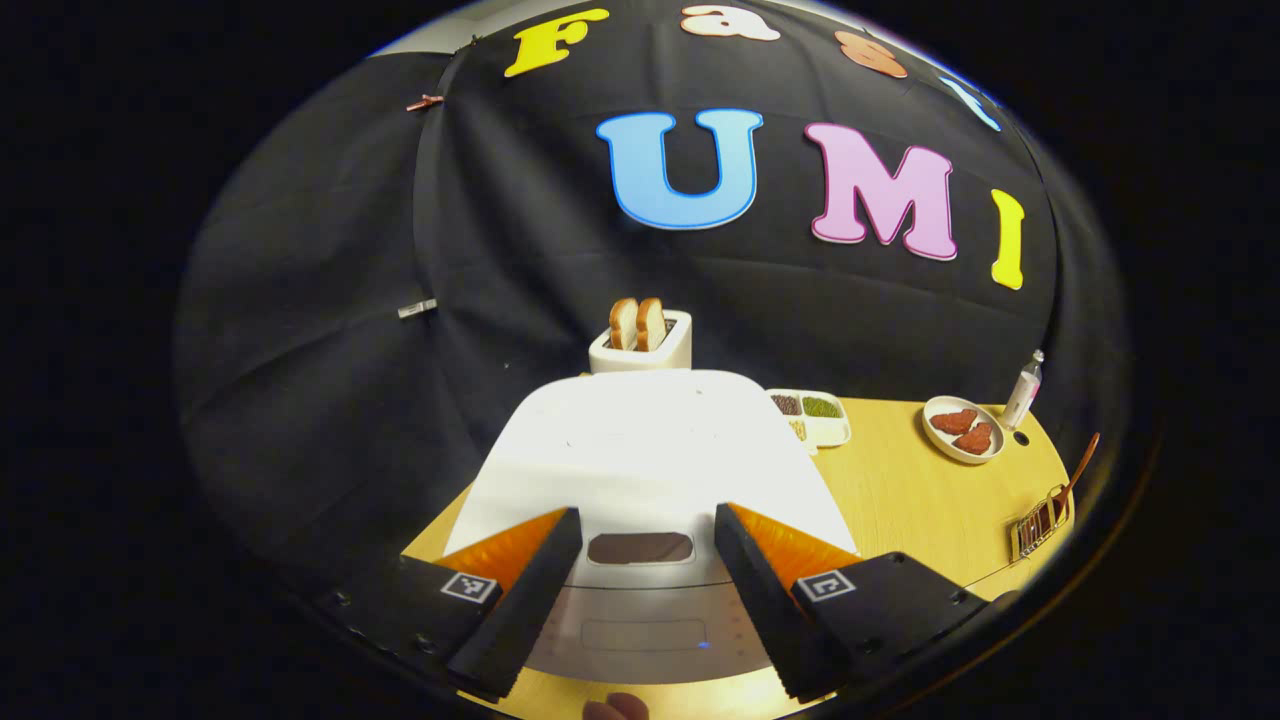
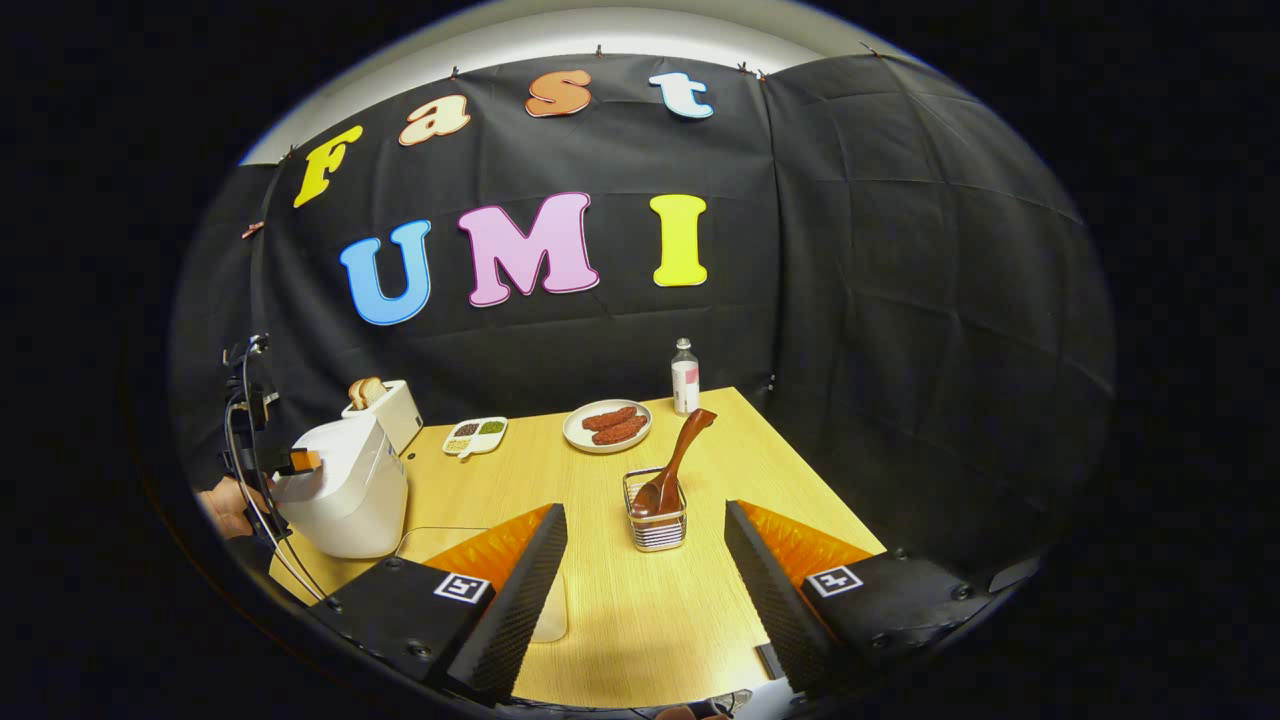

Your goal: Close the left gripper, press the button to open the rice cooker; take a wooden spoon from the chopstick holder with the right hand, scoop a spoonful of rice and pour it into the rice cooker, then put the wooden spoon back into the chopstick holder.

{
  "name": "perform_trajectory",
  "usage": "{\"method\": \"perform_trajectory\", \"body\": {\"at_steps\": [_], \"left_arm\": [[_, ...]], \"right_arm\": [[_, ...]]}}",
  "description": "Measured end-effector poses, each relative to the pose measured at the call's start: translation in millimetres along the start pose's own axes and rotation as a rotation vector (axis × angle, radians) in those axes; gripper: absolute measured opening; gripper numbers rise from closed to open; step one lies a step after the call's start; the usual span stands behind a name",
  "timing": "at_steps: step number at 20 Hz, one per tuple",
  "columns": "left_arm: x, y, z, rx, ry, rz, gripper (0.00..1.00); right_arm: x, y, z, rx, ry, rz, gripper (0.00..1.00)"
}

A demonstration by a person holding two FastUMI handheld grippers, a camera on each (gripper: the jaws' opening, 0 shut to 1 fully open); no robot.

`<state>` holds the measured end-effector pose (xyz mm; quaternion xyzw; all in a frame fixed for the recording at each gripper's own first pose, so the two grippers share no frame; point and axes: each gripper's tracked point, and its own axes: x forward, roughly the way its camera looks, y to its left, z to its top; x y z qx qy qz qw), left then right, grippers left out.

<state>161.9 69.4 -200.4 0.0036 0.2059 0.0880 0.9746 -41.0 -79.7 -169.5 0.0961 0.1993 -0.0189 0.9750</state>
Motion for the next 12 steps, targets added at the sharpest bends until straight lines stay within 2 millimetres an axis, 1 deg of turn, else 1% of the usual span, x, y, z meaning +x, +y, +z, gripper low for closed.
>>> {"method": "perform_trajectory", "body": {"at_steps": [1,4,7,12], "left_arm": [[-5.8,-0.3,6.7,0.007,-0.02,-0.008,0.93],[-37.5,-5.1,27.7,-0.001,-0.095,-0.044,0.92],[-75.7,-8.5,43.0,-0.004,-0.165,-0.088,0.93],[-138.4,-5.8,63.1,-0.004,-0.251,-0.134,0.93]], "right_arm": [[1.5,2.3,1.4,0.001,-0.002,0.006,0.99],[4.5,9.1,8.5,-0.01,-0.018,0.021,0.99],[7.0,18.2,17.5,-0.021,-0.037,0.036,0.99],[8.5,29.3,28.5,-0.045,-0.061,0.056,0.99]]}}
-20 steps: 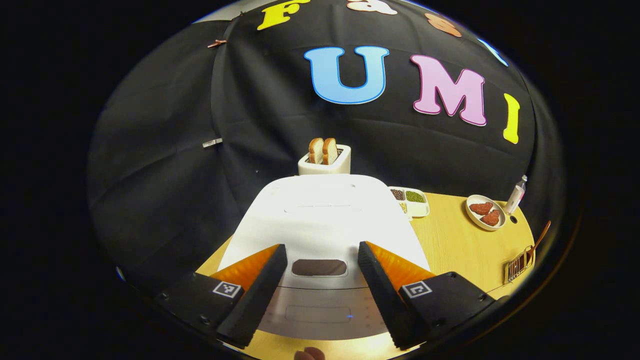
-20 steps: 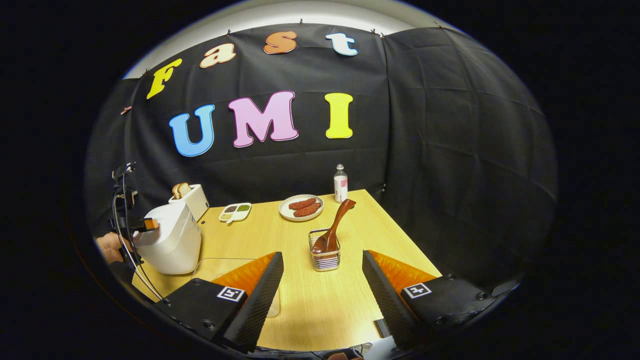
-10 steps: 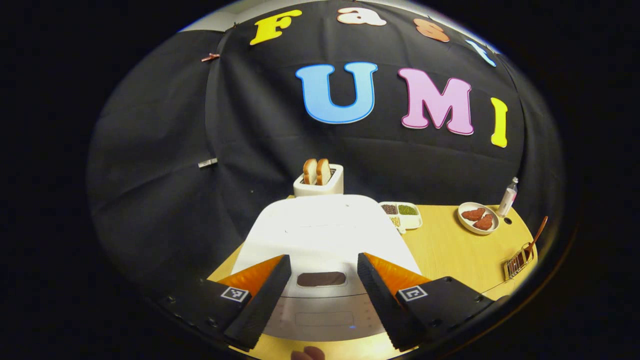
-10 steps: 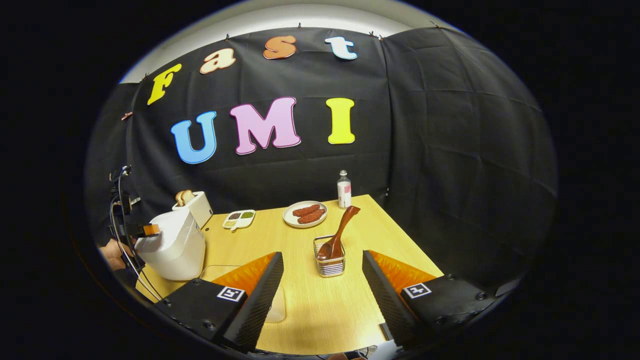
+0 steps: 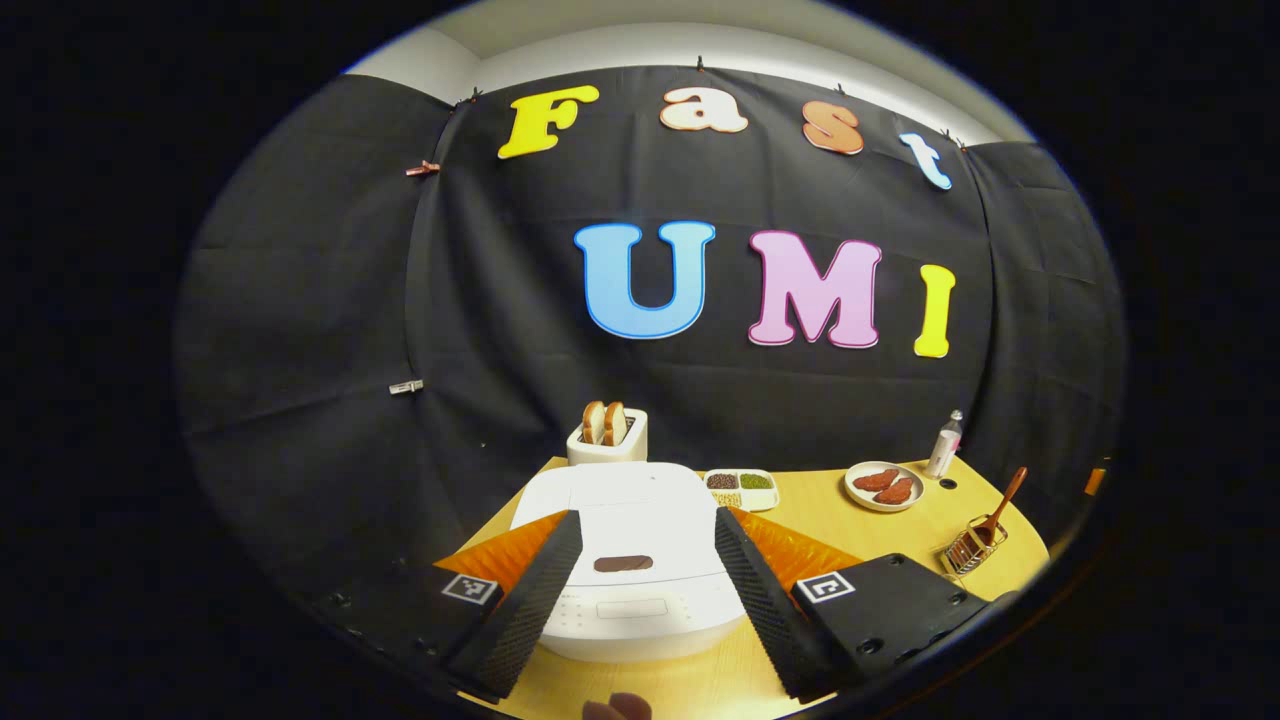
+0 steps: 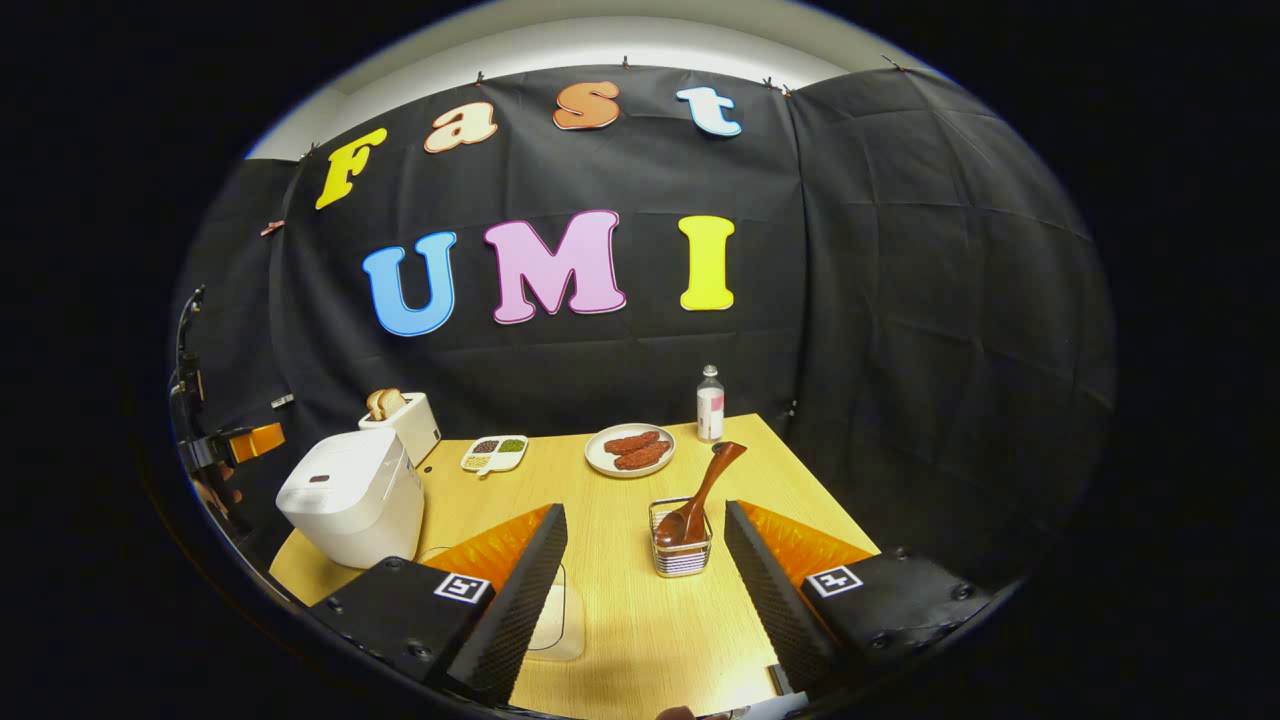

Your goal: Close the left gripper, press the button to open the rice cooker; take a wooden spoon from the chopstick holder with the right hand, scoop a spoonful of rice and pour it into the rice cooker, then put the wooden spoon back into the chopstick holder.

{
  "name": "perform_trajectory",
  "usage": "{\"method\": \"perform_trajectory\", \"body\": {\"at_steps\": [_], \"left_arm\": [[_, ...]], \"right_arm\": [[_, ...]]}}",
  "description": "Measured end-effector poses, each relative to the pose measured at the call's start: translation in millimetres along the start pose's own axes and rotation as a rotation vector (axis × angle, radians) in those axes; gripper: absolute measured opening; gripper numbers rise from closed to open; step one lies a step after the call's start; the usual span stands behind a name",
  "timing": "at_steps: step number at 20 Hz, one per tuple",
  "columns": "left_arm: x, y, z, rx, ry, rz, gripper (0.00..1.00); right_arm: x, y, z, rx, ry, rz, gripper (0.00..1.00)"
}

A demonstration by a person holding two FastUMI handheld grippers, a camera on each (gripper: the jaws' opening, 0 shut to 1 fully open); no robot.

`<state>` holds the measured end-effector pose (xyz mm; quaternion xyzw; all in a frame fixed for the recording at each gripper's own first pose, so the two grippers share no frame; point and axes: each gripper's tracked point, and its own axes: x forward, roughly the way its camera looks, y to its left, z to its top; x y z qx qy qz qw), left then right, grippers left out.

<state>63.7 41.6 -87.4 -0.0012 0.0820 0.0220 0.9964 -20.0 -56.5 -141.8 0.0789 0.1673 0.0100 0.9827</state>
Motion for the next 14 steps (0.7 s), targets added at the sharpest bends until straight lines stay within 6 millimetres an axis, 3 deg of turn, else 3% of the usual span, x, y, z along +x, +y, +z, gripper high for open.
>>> {"method": "perform_trajectory", "body": {"at_steps": [4,9,14], "left_arm": [[-38.1,-1.1,17.4,0.009,-0.042,-0.021,0.93],[-79.8,-4.6,22.0,0.007,-0.067,-0.039,0.93],[-108.5,-10.2,22.2,0.001,-0.088,-0.057,0.93]], "right_arm": [[-1.7,5.8,13.0,-0.012,-0.024,0.016,0.99],[-6.0,14.0,38.4,-0.014,-0.073,0.034,0.98],[-9.8,28.2,69.3,-0.056,-0.153,0.048,0.99]]}}
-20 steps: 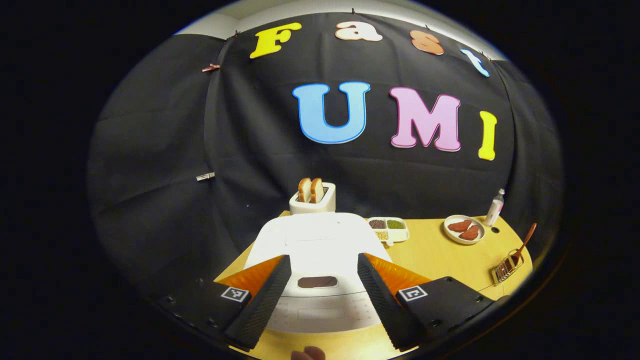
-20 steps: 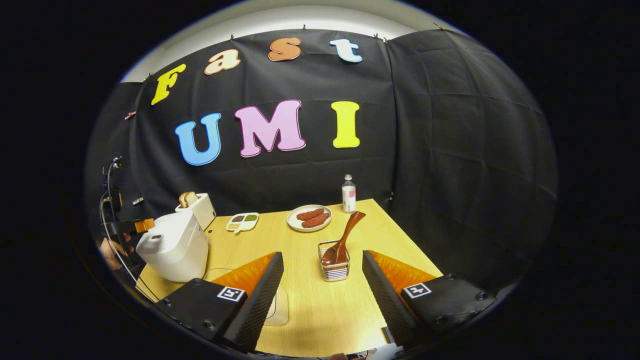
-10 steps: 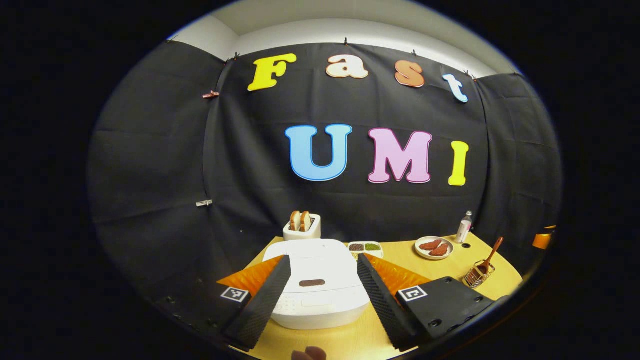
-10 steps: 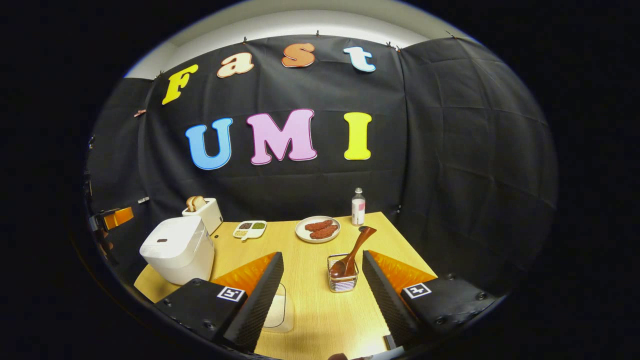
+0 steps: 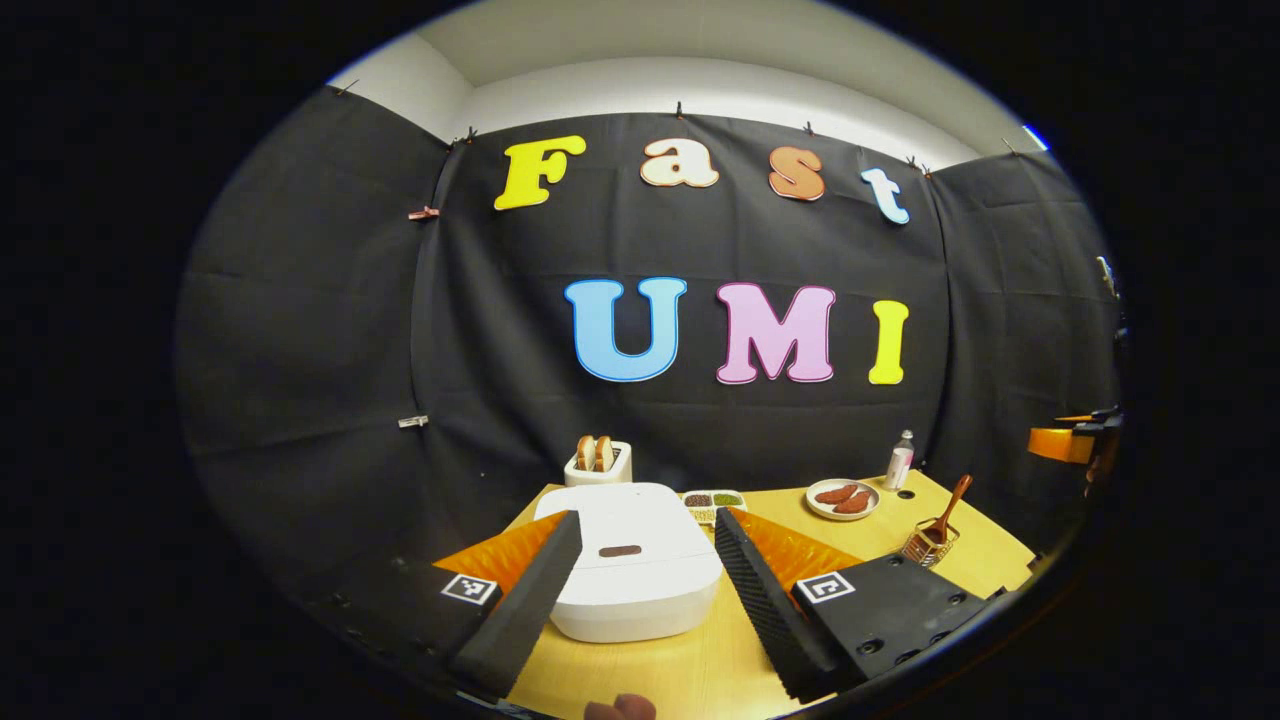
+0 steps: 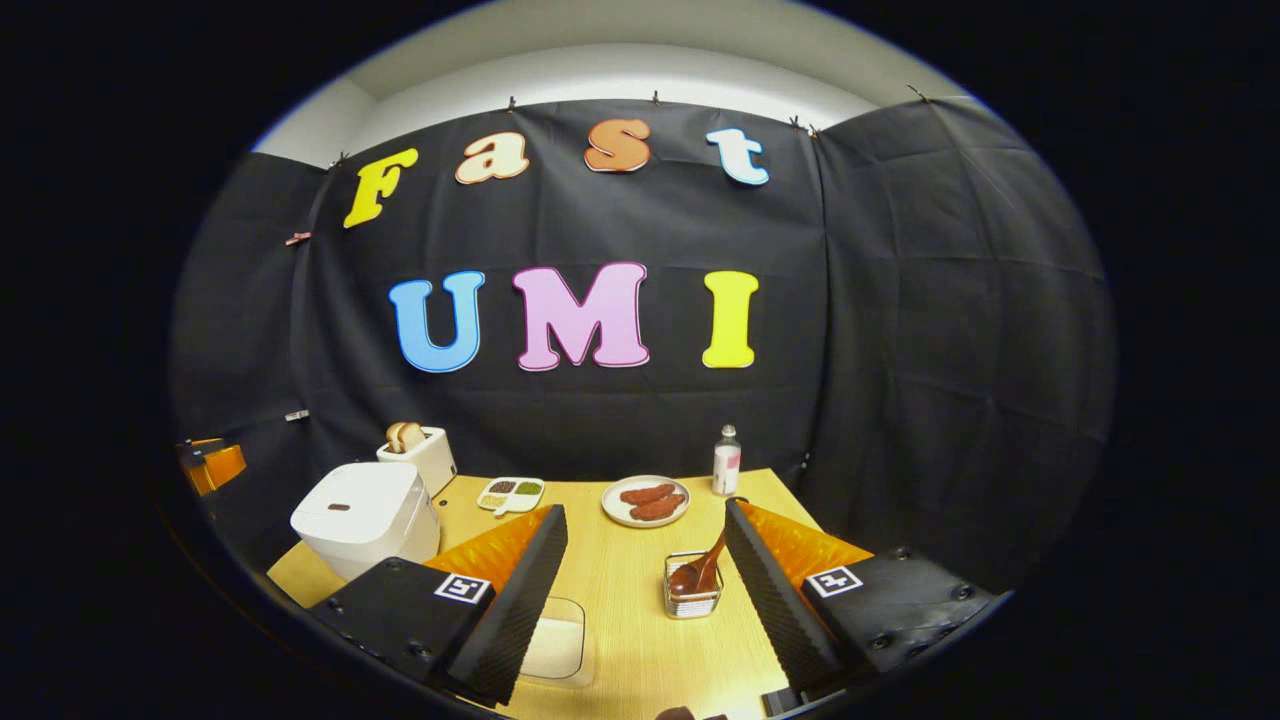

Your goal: Close the left gripper, press the button to open the rice cooker; take a wooden spoon from the chopstick holder with the right hand, scoop a spoonful of rice and pour it into the rice cooker, then put the wooden spoon back into the chopstick holder.

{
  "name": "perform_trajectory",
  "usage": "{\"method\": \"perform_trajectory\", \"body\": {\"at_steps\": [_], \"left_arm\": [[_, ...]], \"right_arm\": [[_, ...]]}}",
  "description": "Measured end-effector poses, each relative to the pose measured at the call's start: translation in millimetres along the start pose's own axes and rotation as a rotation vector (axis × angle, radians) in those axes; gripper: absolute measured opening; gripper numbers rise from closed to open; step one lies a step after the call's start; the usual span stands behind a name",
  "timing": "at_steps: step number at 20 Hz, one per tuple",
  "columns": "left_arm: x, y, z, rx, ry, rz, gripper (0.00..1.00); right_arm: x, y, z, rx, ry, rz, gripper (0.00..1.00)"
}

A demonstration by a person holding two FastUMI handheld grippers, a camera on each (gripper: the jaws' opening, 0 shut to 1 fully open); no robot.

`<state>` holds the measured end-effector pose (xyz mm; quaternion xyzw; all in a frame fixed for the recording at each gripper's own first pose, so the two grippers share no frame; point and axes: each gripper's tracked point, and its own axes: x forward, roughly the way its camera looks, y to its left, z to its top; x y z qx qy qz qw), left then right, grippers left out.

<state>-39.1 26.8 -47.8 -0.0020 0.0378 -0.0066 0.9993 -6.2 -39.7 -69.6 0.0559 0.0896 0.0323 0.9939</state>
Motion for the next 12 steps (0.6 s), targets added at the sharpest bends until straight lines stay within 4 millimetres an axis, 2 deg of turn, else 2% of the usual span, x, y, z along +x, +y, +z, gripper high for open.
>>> {"method": "perform_trajectory", "body": {"at_steps": [4,7,12], "left_arm": [[-9.5,3.6,-0.3,-0.007,0.009,0.017,0.93],[-17.9,4.9,0.8,-0.011,0.007,0.03,0.93],[-30.6,6.8,-9.1,-0.022,0.03,0.052,0.93]], "right_arm": [[1.2,14.7,18.8,-0.029,-0.048,0.028,0.98],[7.9,26.5,17.2,-0.029,-0.036,0.047,0.98],[16.6,43.5,15.0,-0.028,-0.022,0.089,0.98]]}}
